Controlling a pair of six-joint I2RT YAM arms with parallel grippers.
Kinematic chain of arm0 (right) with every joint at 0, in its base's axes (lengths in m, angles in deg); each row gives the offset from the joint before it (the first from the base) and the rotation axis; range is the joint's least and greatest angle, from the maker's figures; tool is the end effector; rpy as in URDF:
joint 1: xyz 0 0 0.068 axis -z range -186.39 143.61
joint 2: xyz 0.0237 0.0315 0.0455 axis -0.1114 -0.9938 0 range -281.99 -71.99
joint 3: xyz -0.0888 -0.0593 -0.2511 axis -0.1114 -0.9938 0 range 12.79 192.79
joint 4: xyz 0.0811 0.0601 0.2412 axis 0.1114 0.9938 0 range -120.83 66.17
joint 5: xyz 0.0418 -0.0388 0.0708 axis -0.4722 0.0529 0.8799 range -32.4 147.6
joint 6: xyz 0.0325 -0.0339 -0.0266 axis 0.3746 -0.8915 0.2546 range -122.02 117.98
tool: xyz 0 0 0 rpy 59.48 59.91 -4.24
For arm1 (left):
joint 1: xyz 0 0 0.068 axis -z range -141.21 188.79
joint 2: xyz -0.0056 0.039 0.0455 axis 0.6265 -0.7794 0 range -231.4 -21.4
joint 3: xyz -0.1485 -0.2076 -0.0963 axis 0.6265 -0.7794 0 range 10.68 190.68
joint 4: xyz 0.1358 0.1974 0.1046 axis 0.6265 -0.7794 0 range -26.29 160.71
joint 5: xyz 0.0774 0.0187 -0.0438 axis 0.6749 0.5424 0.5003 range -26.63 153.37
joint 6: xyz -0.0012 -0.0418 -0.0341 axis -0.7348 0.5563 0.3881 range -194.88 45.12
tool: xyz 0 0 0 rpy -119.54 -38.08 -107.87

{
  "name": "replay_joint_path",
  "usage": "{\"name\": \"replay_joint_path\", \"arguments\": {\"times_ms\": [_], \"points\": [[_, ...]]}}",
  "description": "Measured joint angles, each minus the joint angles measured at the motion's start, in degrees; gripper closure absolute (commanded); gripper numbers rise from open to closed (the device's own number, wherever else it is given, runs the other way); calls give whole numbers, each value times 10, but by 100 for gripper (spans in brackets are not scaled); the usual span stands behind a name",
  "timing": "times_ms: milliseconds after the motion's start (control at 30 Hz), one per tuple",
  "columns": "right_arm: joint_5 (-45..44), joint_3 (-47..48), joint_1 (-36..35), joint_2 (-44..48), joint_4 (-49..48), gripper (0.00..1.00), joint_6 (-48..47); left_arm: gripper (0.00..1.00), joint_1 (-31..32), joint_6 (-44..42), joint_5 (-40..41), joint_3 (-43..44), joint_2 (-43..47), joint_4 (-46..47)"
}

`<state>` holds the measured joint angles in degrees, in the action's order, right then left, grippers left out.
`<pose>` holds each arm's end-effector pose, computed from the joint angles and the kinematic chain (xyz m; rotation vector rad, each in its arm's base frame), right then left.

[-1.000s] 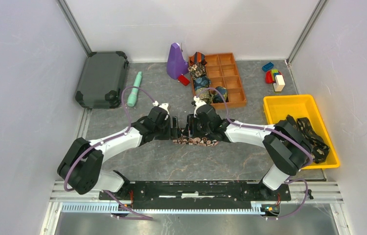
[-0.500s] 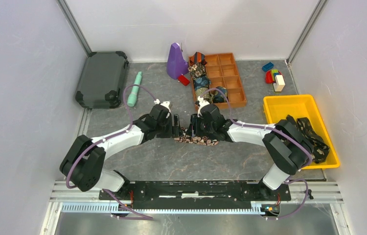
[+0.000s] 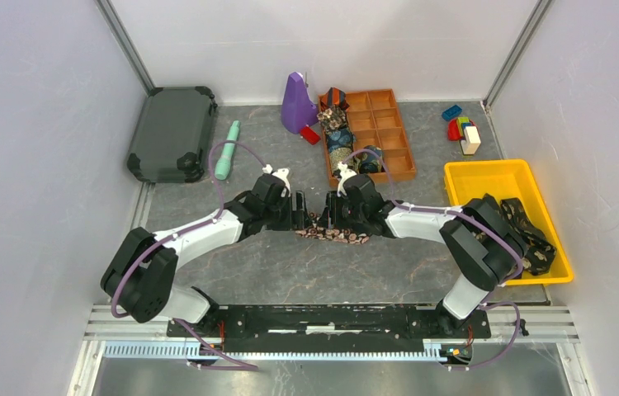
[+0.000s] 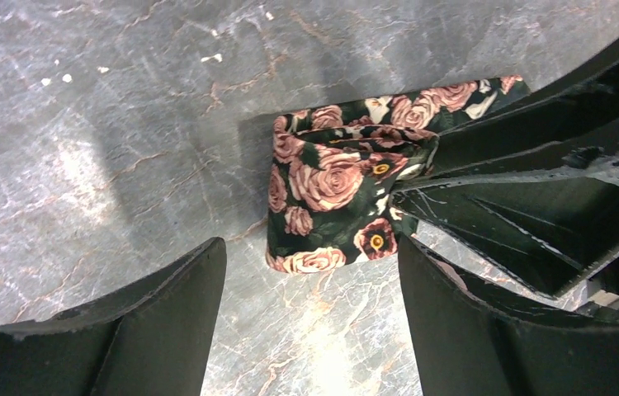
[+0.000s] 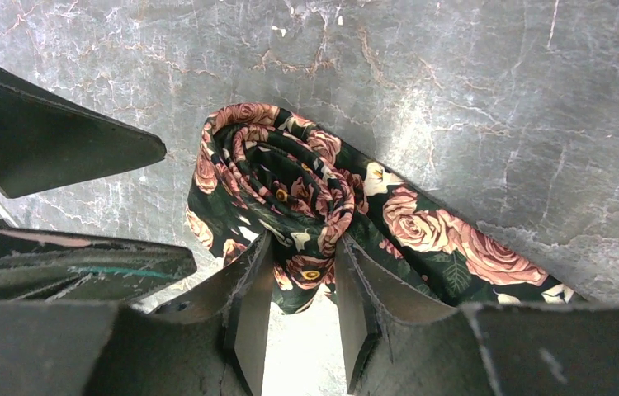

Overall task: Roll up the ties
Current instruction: Roll the tie at the center of the board.

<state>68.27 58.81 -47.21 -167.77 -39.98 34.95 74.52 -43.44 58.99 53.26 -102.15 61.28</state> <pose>0.2481 0.2229 0.1570 -0.1864 2.4321 0.8807 0.2267 -0.1664 0.1890 0.1304 2.4931 -0.6152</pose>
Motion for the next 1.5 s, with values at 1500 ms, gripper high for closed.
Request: {"name": "replay_joint_path", "arguments": {"times_ms": [1500], "points": [[101,-25,56,-60,-120,71,-8,49,-45,-62,-139,-1,-148,208]]}}
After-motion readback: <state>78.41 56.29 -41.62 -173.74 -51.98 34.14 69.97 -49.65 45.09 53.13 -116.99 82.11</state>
